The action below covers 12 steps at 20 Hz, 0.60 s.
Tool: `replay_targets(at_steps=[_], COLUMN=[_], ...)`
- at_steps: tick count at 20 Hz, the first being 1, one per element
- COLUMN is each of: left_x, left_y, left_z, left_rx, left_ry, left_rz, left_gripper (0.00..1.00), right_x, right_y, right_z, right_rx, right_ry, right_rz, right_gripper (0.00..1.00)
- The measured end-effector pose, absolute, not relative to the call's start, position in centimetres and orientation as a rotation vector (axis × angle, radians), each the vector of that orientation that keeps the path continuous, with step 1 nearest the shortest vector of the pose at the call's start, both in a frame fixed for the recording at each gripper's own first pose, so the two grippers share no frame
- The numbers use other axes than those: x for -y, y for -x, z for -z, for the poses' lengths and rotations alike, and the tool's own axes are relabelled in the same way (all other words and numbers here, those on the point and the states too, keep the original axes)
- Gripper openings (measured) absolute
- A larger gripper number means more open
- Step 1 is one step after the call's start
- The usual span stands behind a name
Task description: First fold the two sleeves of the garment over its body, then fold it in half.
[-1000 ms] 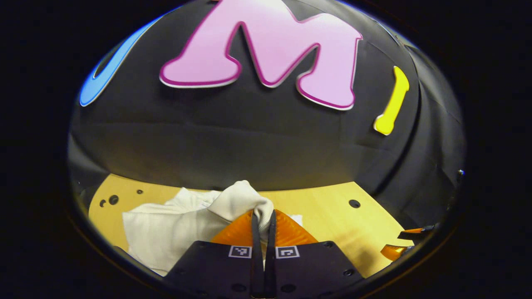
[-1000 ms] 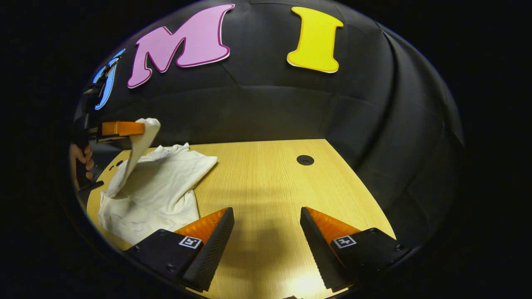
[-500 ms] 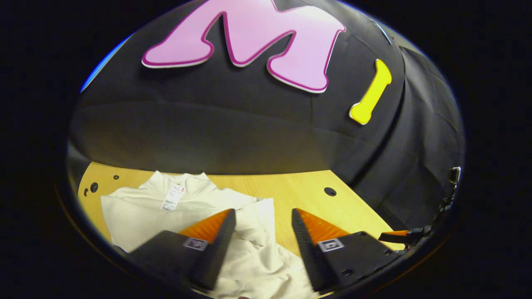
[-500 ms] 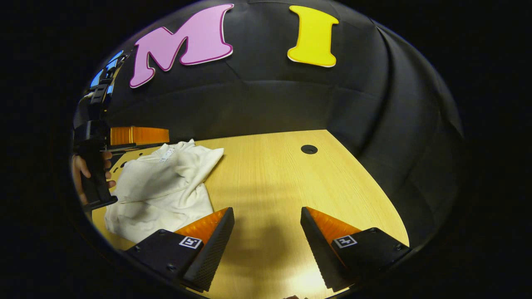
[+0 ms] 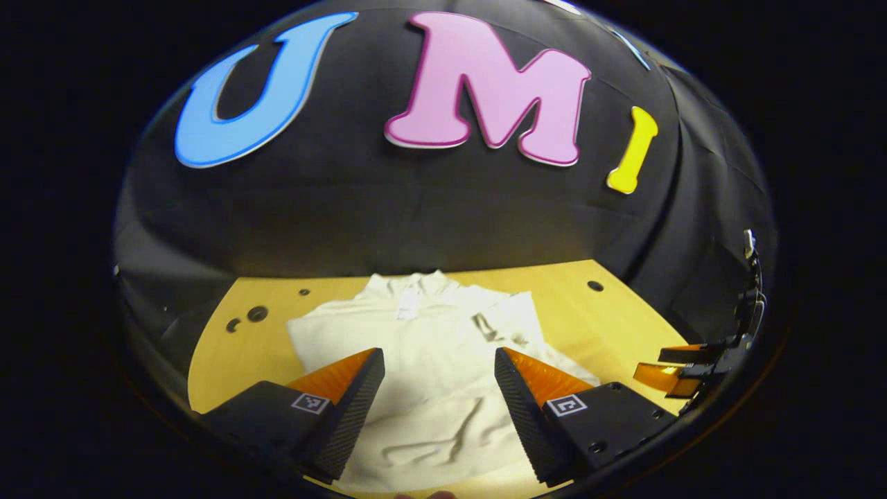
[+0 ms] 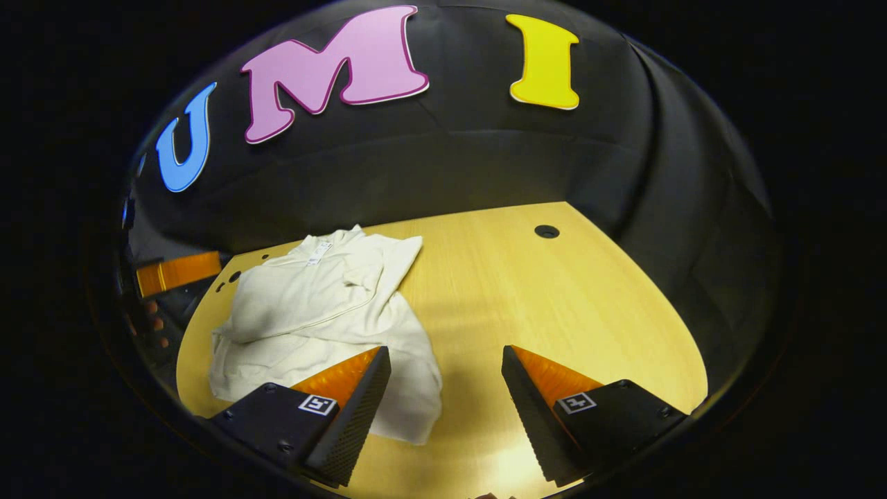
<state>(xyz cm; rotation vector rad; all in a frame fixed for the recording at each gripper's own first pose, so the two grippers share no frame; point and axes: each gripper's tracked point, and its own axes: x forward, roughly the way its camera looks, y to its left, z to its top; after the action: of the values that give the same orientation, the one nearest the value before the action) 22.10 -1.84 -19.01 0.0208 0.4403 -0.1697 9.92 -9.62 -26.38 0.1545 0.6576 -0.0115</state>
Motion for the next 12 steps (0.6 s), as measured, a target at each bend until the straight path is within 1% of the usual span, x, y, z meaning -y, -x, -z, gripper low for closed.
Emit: replay_targets(at_steps=[3, 6, 8, 12], left_x=[-3.3, -7.6, -9.0, -10.6], left_y=[-19.0, -16.7, -15.3, -13.7], left_z=[22.7, 27.2, 29.9, 32.9], left_rx=[-0.513, -0.573, -0.627, -0.682], left_ry=[0.032, 0.064, 0.084, 0.077], left_rz=[0.087, 0.015, -0.010, -0.034], left_gripper=[0.98, 0.97, 0.98, 0.98], right_x=[8.4, 6.7, 6.3, 5.3], right_y=[-9.3, -8.7, -8.3, -7.7], right_z=[28.0, 30.3, 31.9, 34.5], right_rx=[-0.699, -0.748, -0.775, -0.822], right_ry=[-0.146, -0.189, -0.215, -0.193], right_rz=[0.025, 0.009, 0.019, 0.023], right_gripper=[0.99, 0.98, 0.99, 0.99])
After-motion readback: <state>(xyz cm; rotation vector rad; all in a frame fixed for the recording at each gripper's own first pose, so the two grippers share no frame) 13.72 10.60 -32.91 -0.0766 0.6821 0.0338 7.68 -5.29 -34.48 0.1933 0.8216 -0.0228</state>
